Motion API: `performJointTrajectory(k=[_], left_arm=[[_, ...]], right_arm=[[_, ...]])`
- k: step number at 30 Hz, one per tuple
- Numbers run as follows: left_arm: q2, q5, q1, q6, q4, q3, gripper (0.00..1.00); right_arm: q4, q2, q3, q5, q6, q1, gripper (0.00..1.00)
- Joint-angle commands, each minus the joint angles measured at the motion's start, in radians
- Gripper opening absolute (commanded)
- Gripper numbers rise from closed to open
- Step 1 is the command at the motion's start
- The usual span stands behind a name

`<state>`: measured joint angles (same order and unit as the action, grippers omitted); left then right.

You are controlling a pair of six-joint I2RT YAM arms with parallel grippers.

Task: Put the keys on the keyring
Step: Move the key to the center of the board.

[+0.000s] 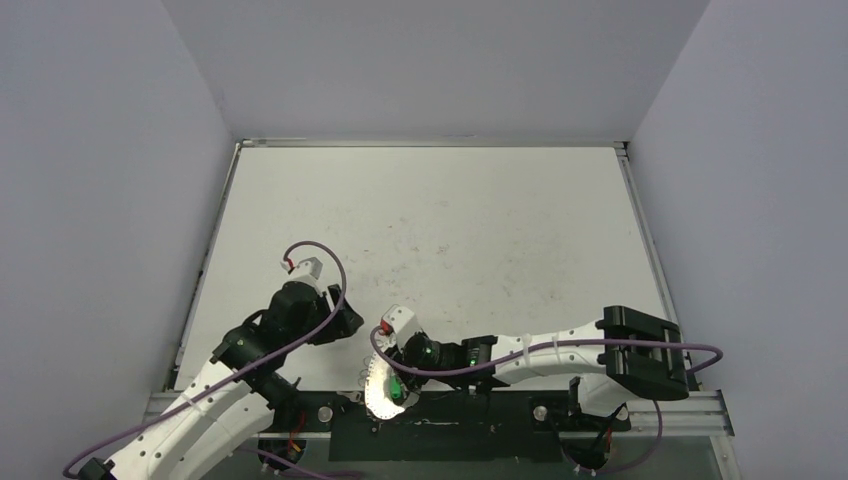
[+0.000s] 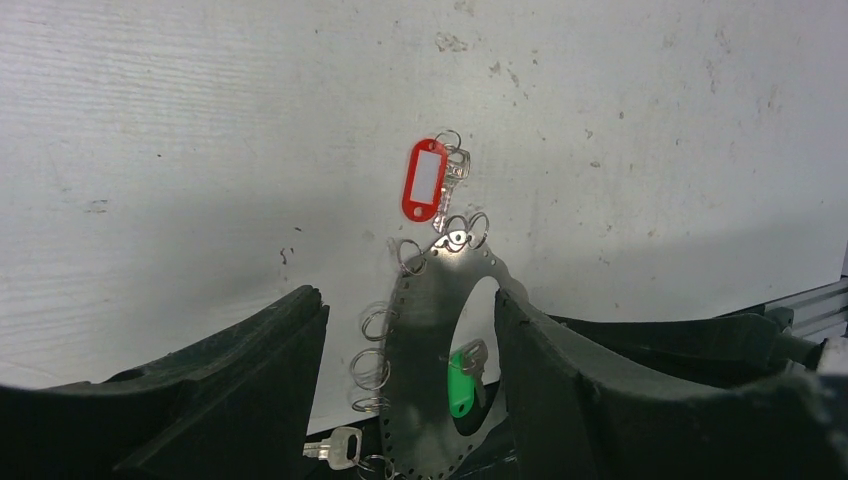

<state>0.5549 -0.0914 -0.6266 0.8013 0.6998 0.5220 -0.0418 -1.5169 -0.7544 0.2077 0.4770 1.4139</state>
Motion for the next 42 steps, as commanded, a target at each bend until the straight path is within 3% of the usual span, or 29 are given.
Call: performJointTrajectory(k=[1,5,10,13,16,17,23,29,30,32,33,34,36,42], left_arm=[[0.032,0.063,0.005,0.001,-0.09,-0.005,0.6],[0.05,0.076,0.005,0.002,-0.104,-0.012,0.6],[0.049,0.086,0.006,0.0,-0.108,-0.017,0.6],[0.045,0.091,0.005,-0.001,-0.115,-0.02,0.6],[0.045,0.091,0.005,0.0,-0.131,-0.027,0.6],[0.048,0.091,0.005,-0.001,-0.137,-0.03,0.6],[0.072,0.145,0.006,0.008,-0.172,-0.061,0.6],[0.117,0.179,0.006,0.023,-0.204,-0.088,0.59],[0.126,0.187,0.005,0.026,-0.211,-0.093,0.59],[0.147,0.206,0.005,0.034,-0.224,-0.105,0.57],[0.16,0.215,0.005,0.038,-0.231,-0.111,0.56],[0.174,0.222,0.006,0.044,-0.241,-0.115,0.56],[0.213,0.249,0.004,0.053,-0.261,-0.128,0.53],[0.332,0.317,-0.036,0.085,-0.361,-0.176,0.42]], right_arm=[[0.077,0.013,-0.01,-0.052,0.017,0.011,0.47],[0.102,-0.068,-0.039,-0.078,0.029,0.022,0.54],[0.081,-0.156,-0.07,-0.042,0.046,0.023,0.52],[0.077,-0.174,-0.078,-0.037,0.04,0.022,0.38],[0.071,-0.159,-0.08,-0.02,0.037,0.019,0.05],[0.07,-0.146,-0.078,-0.012,0.034,0.018,0.0],[0.055,0.008,-0.014,-0.007,0.036,-0.064,0.0],[-0.061,0.255,0.093,0.067,0.075,-0.259,0.0],[-0.098,0.285,0.102,0.097,0.086,-0.295,0.07],[-0.176,0.337,0.112,0.146,0.101,-0.354,0.39],[-0.211,0.356,0.114,0.174,0.106,-0.372,0.6],[-0.242,0.37,0.113,0.196,0.111,-0.382,0.72],[-0.271,0.383,0.11,0.198,0.11,-0.389,0.79],[-0.128,0.33,0.162,-0.03,0.137,-0.369,0.77]])
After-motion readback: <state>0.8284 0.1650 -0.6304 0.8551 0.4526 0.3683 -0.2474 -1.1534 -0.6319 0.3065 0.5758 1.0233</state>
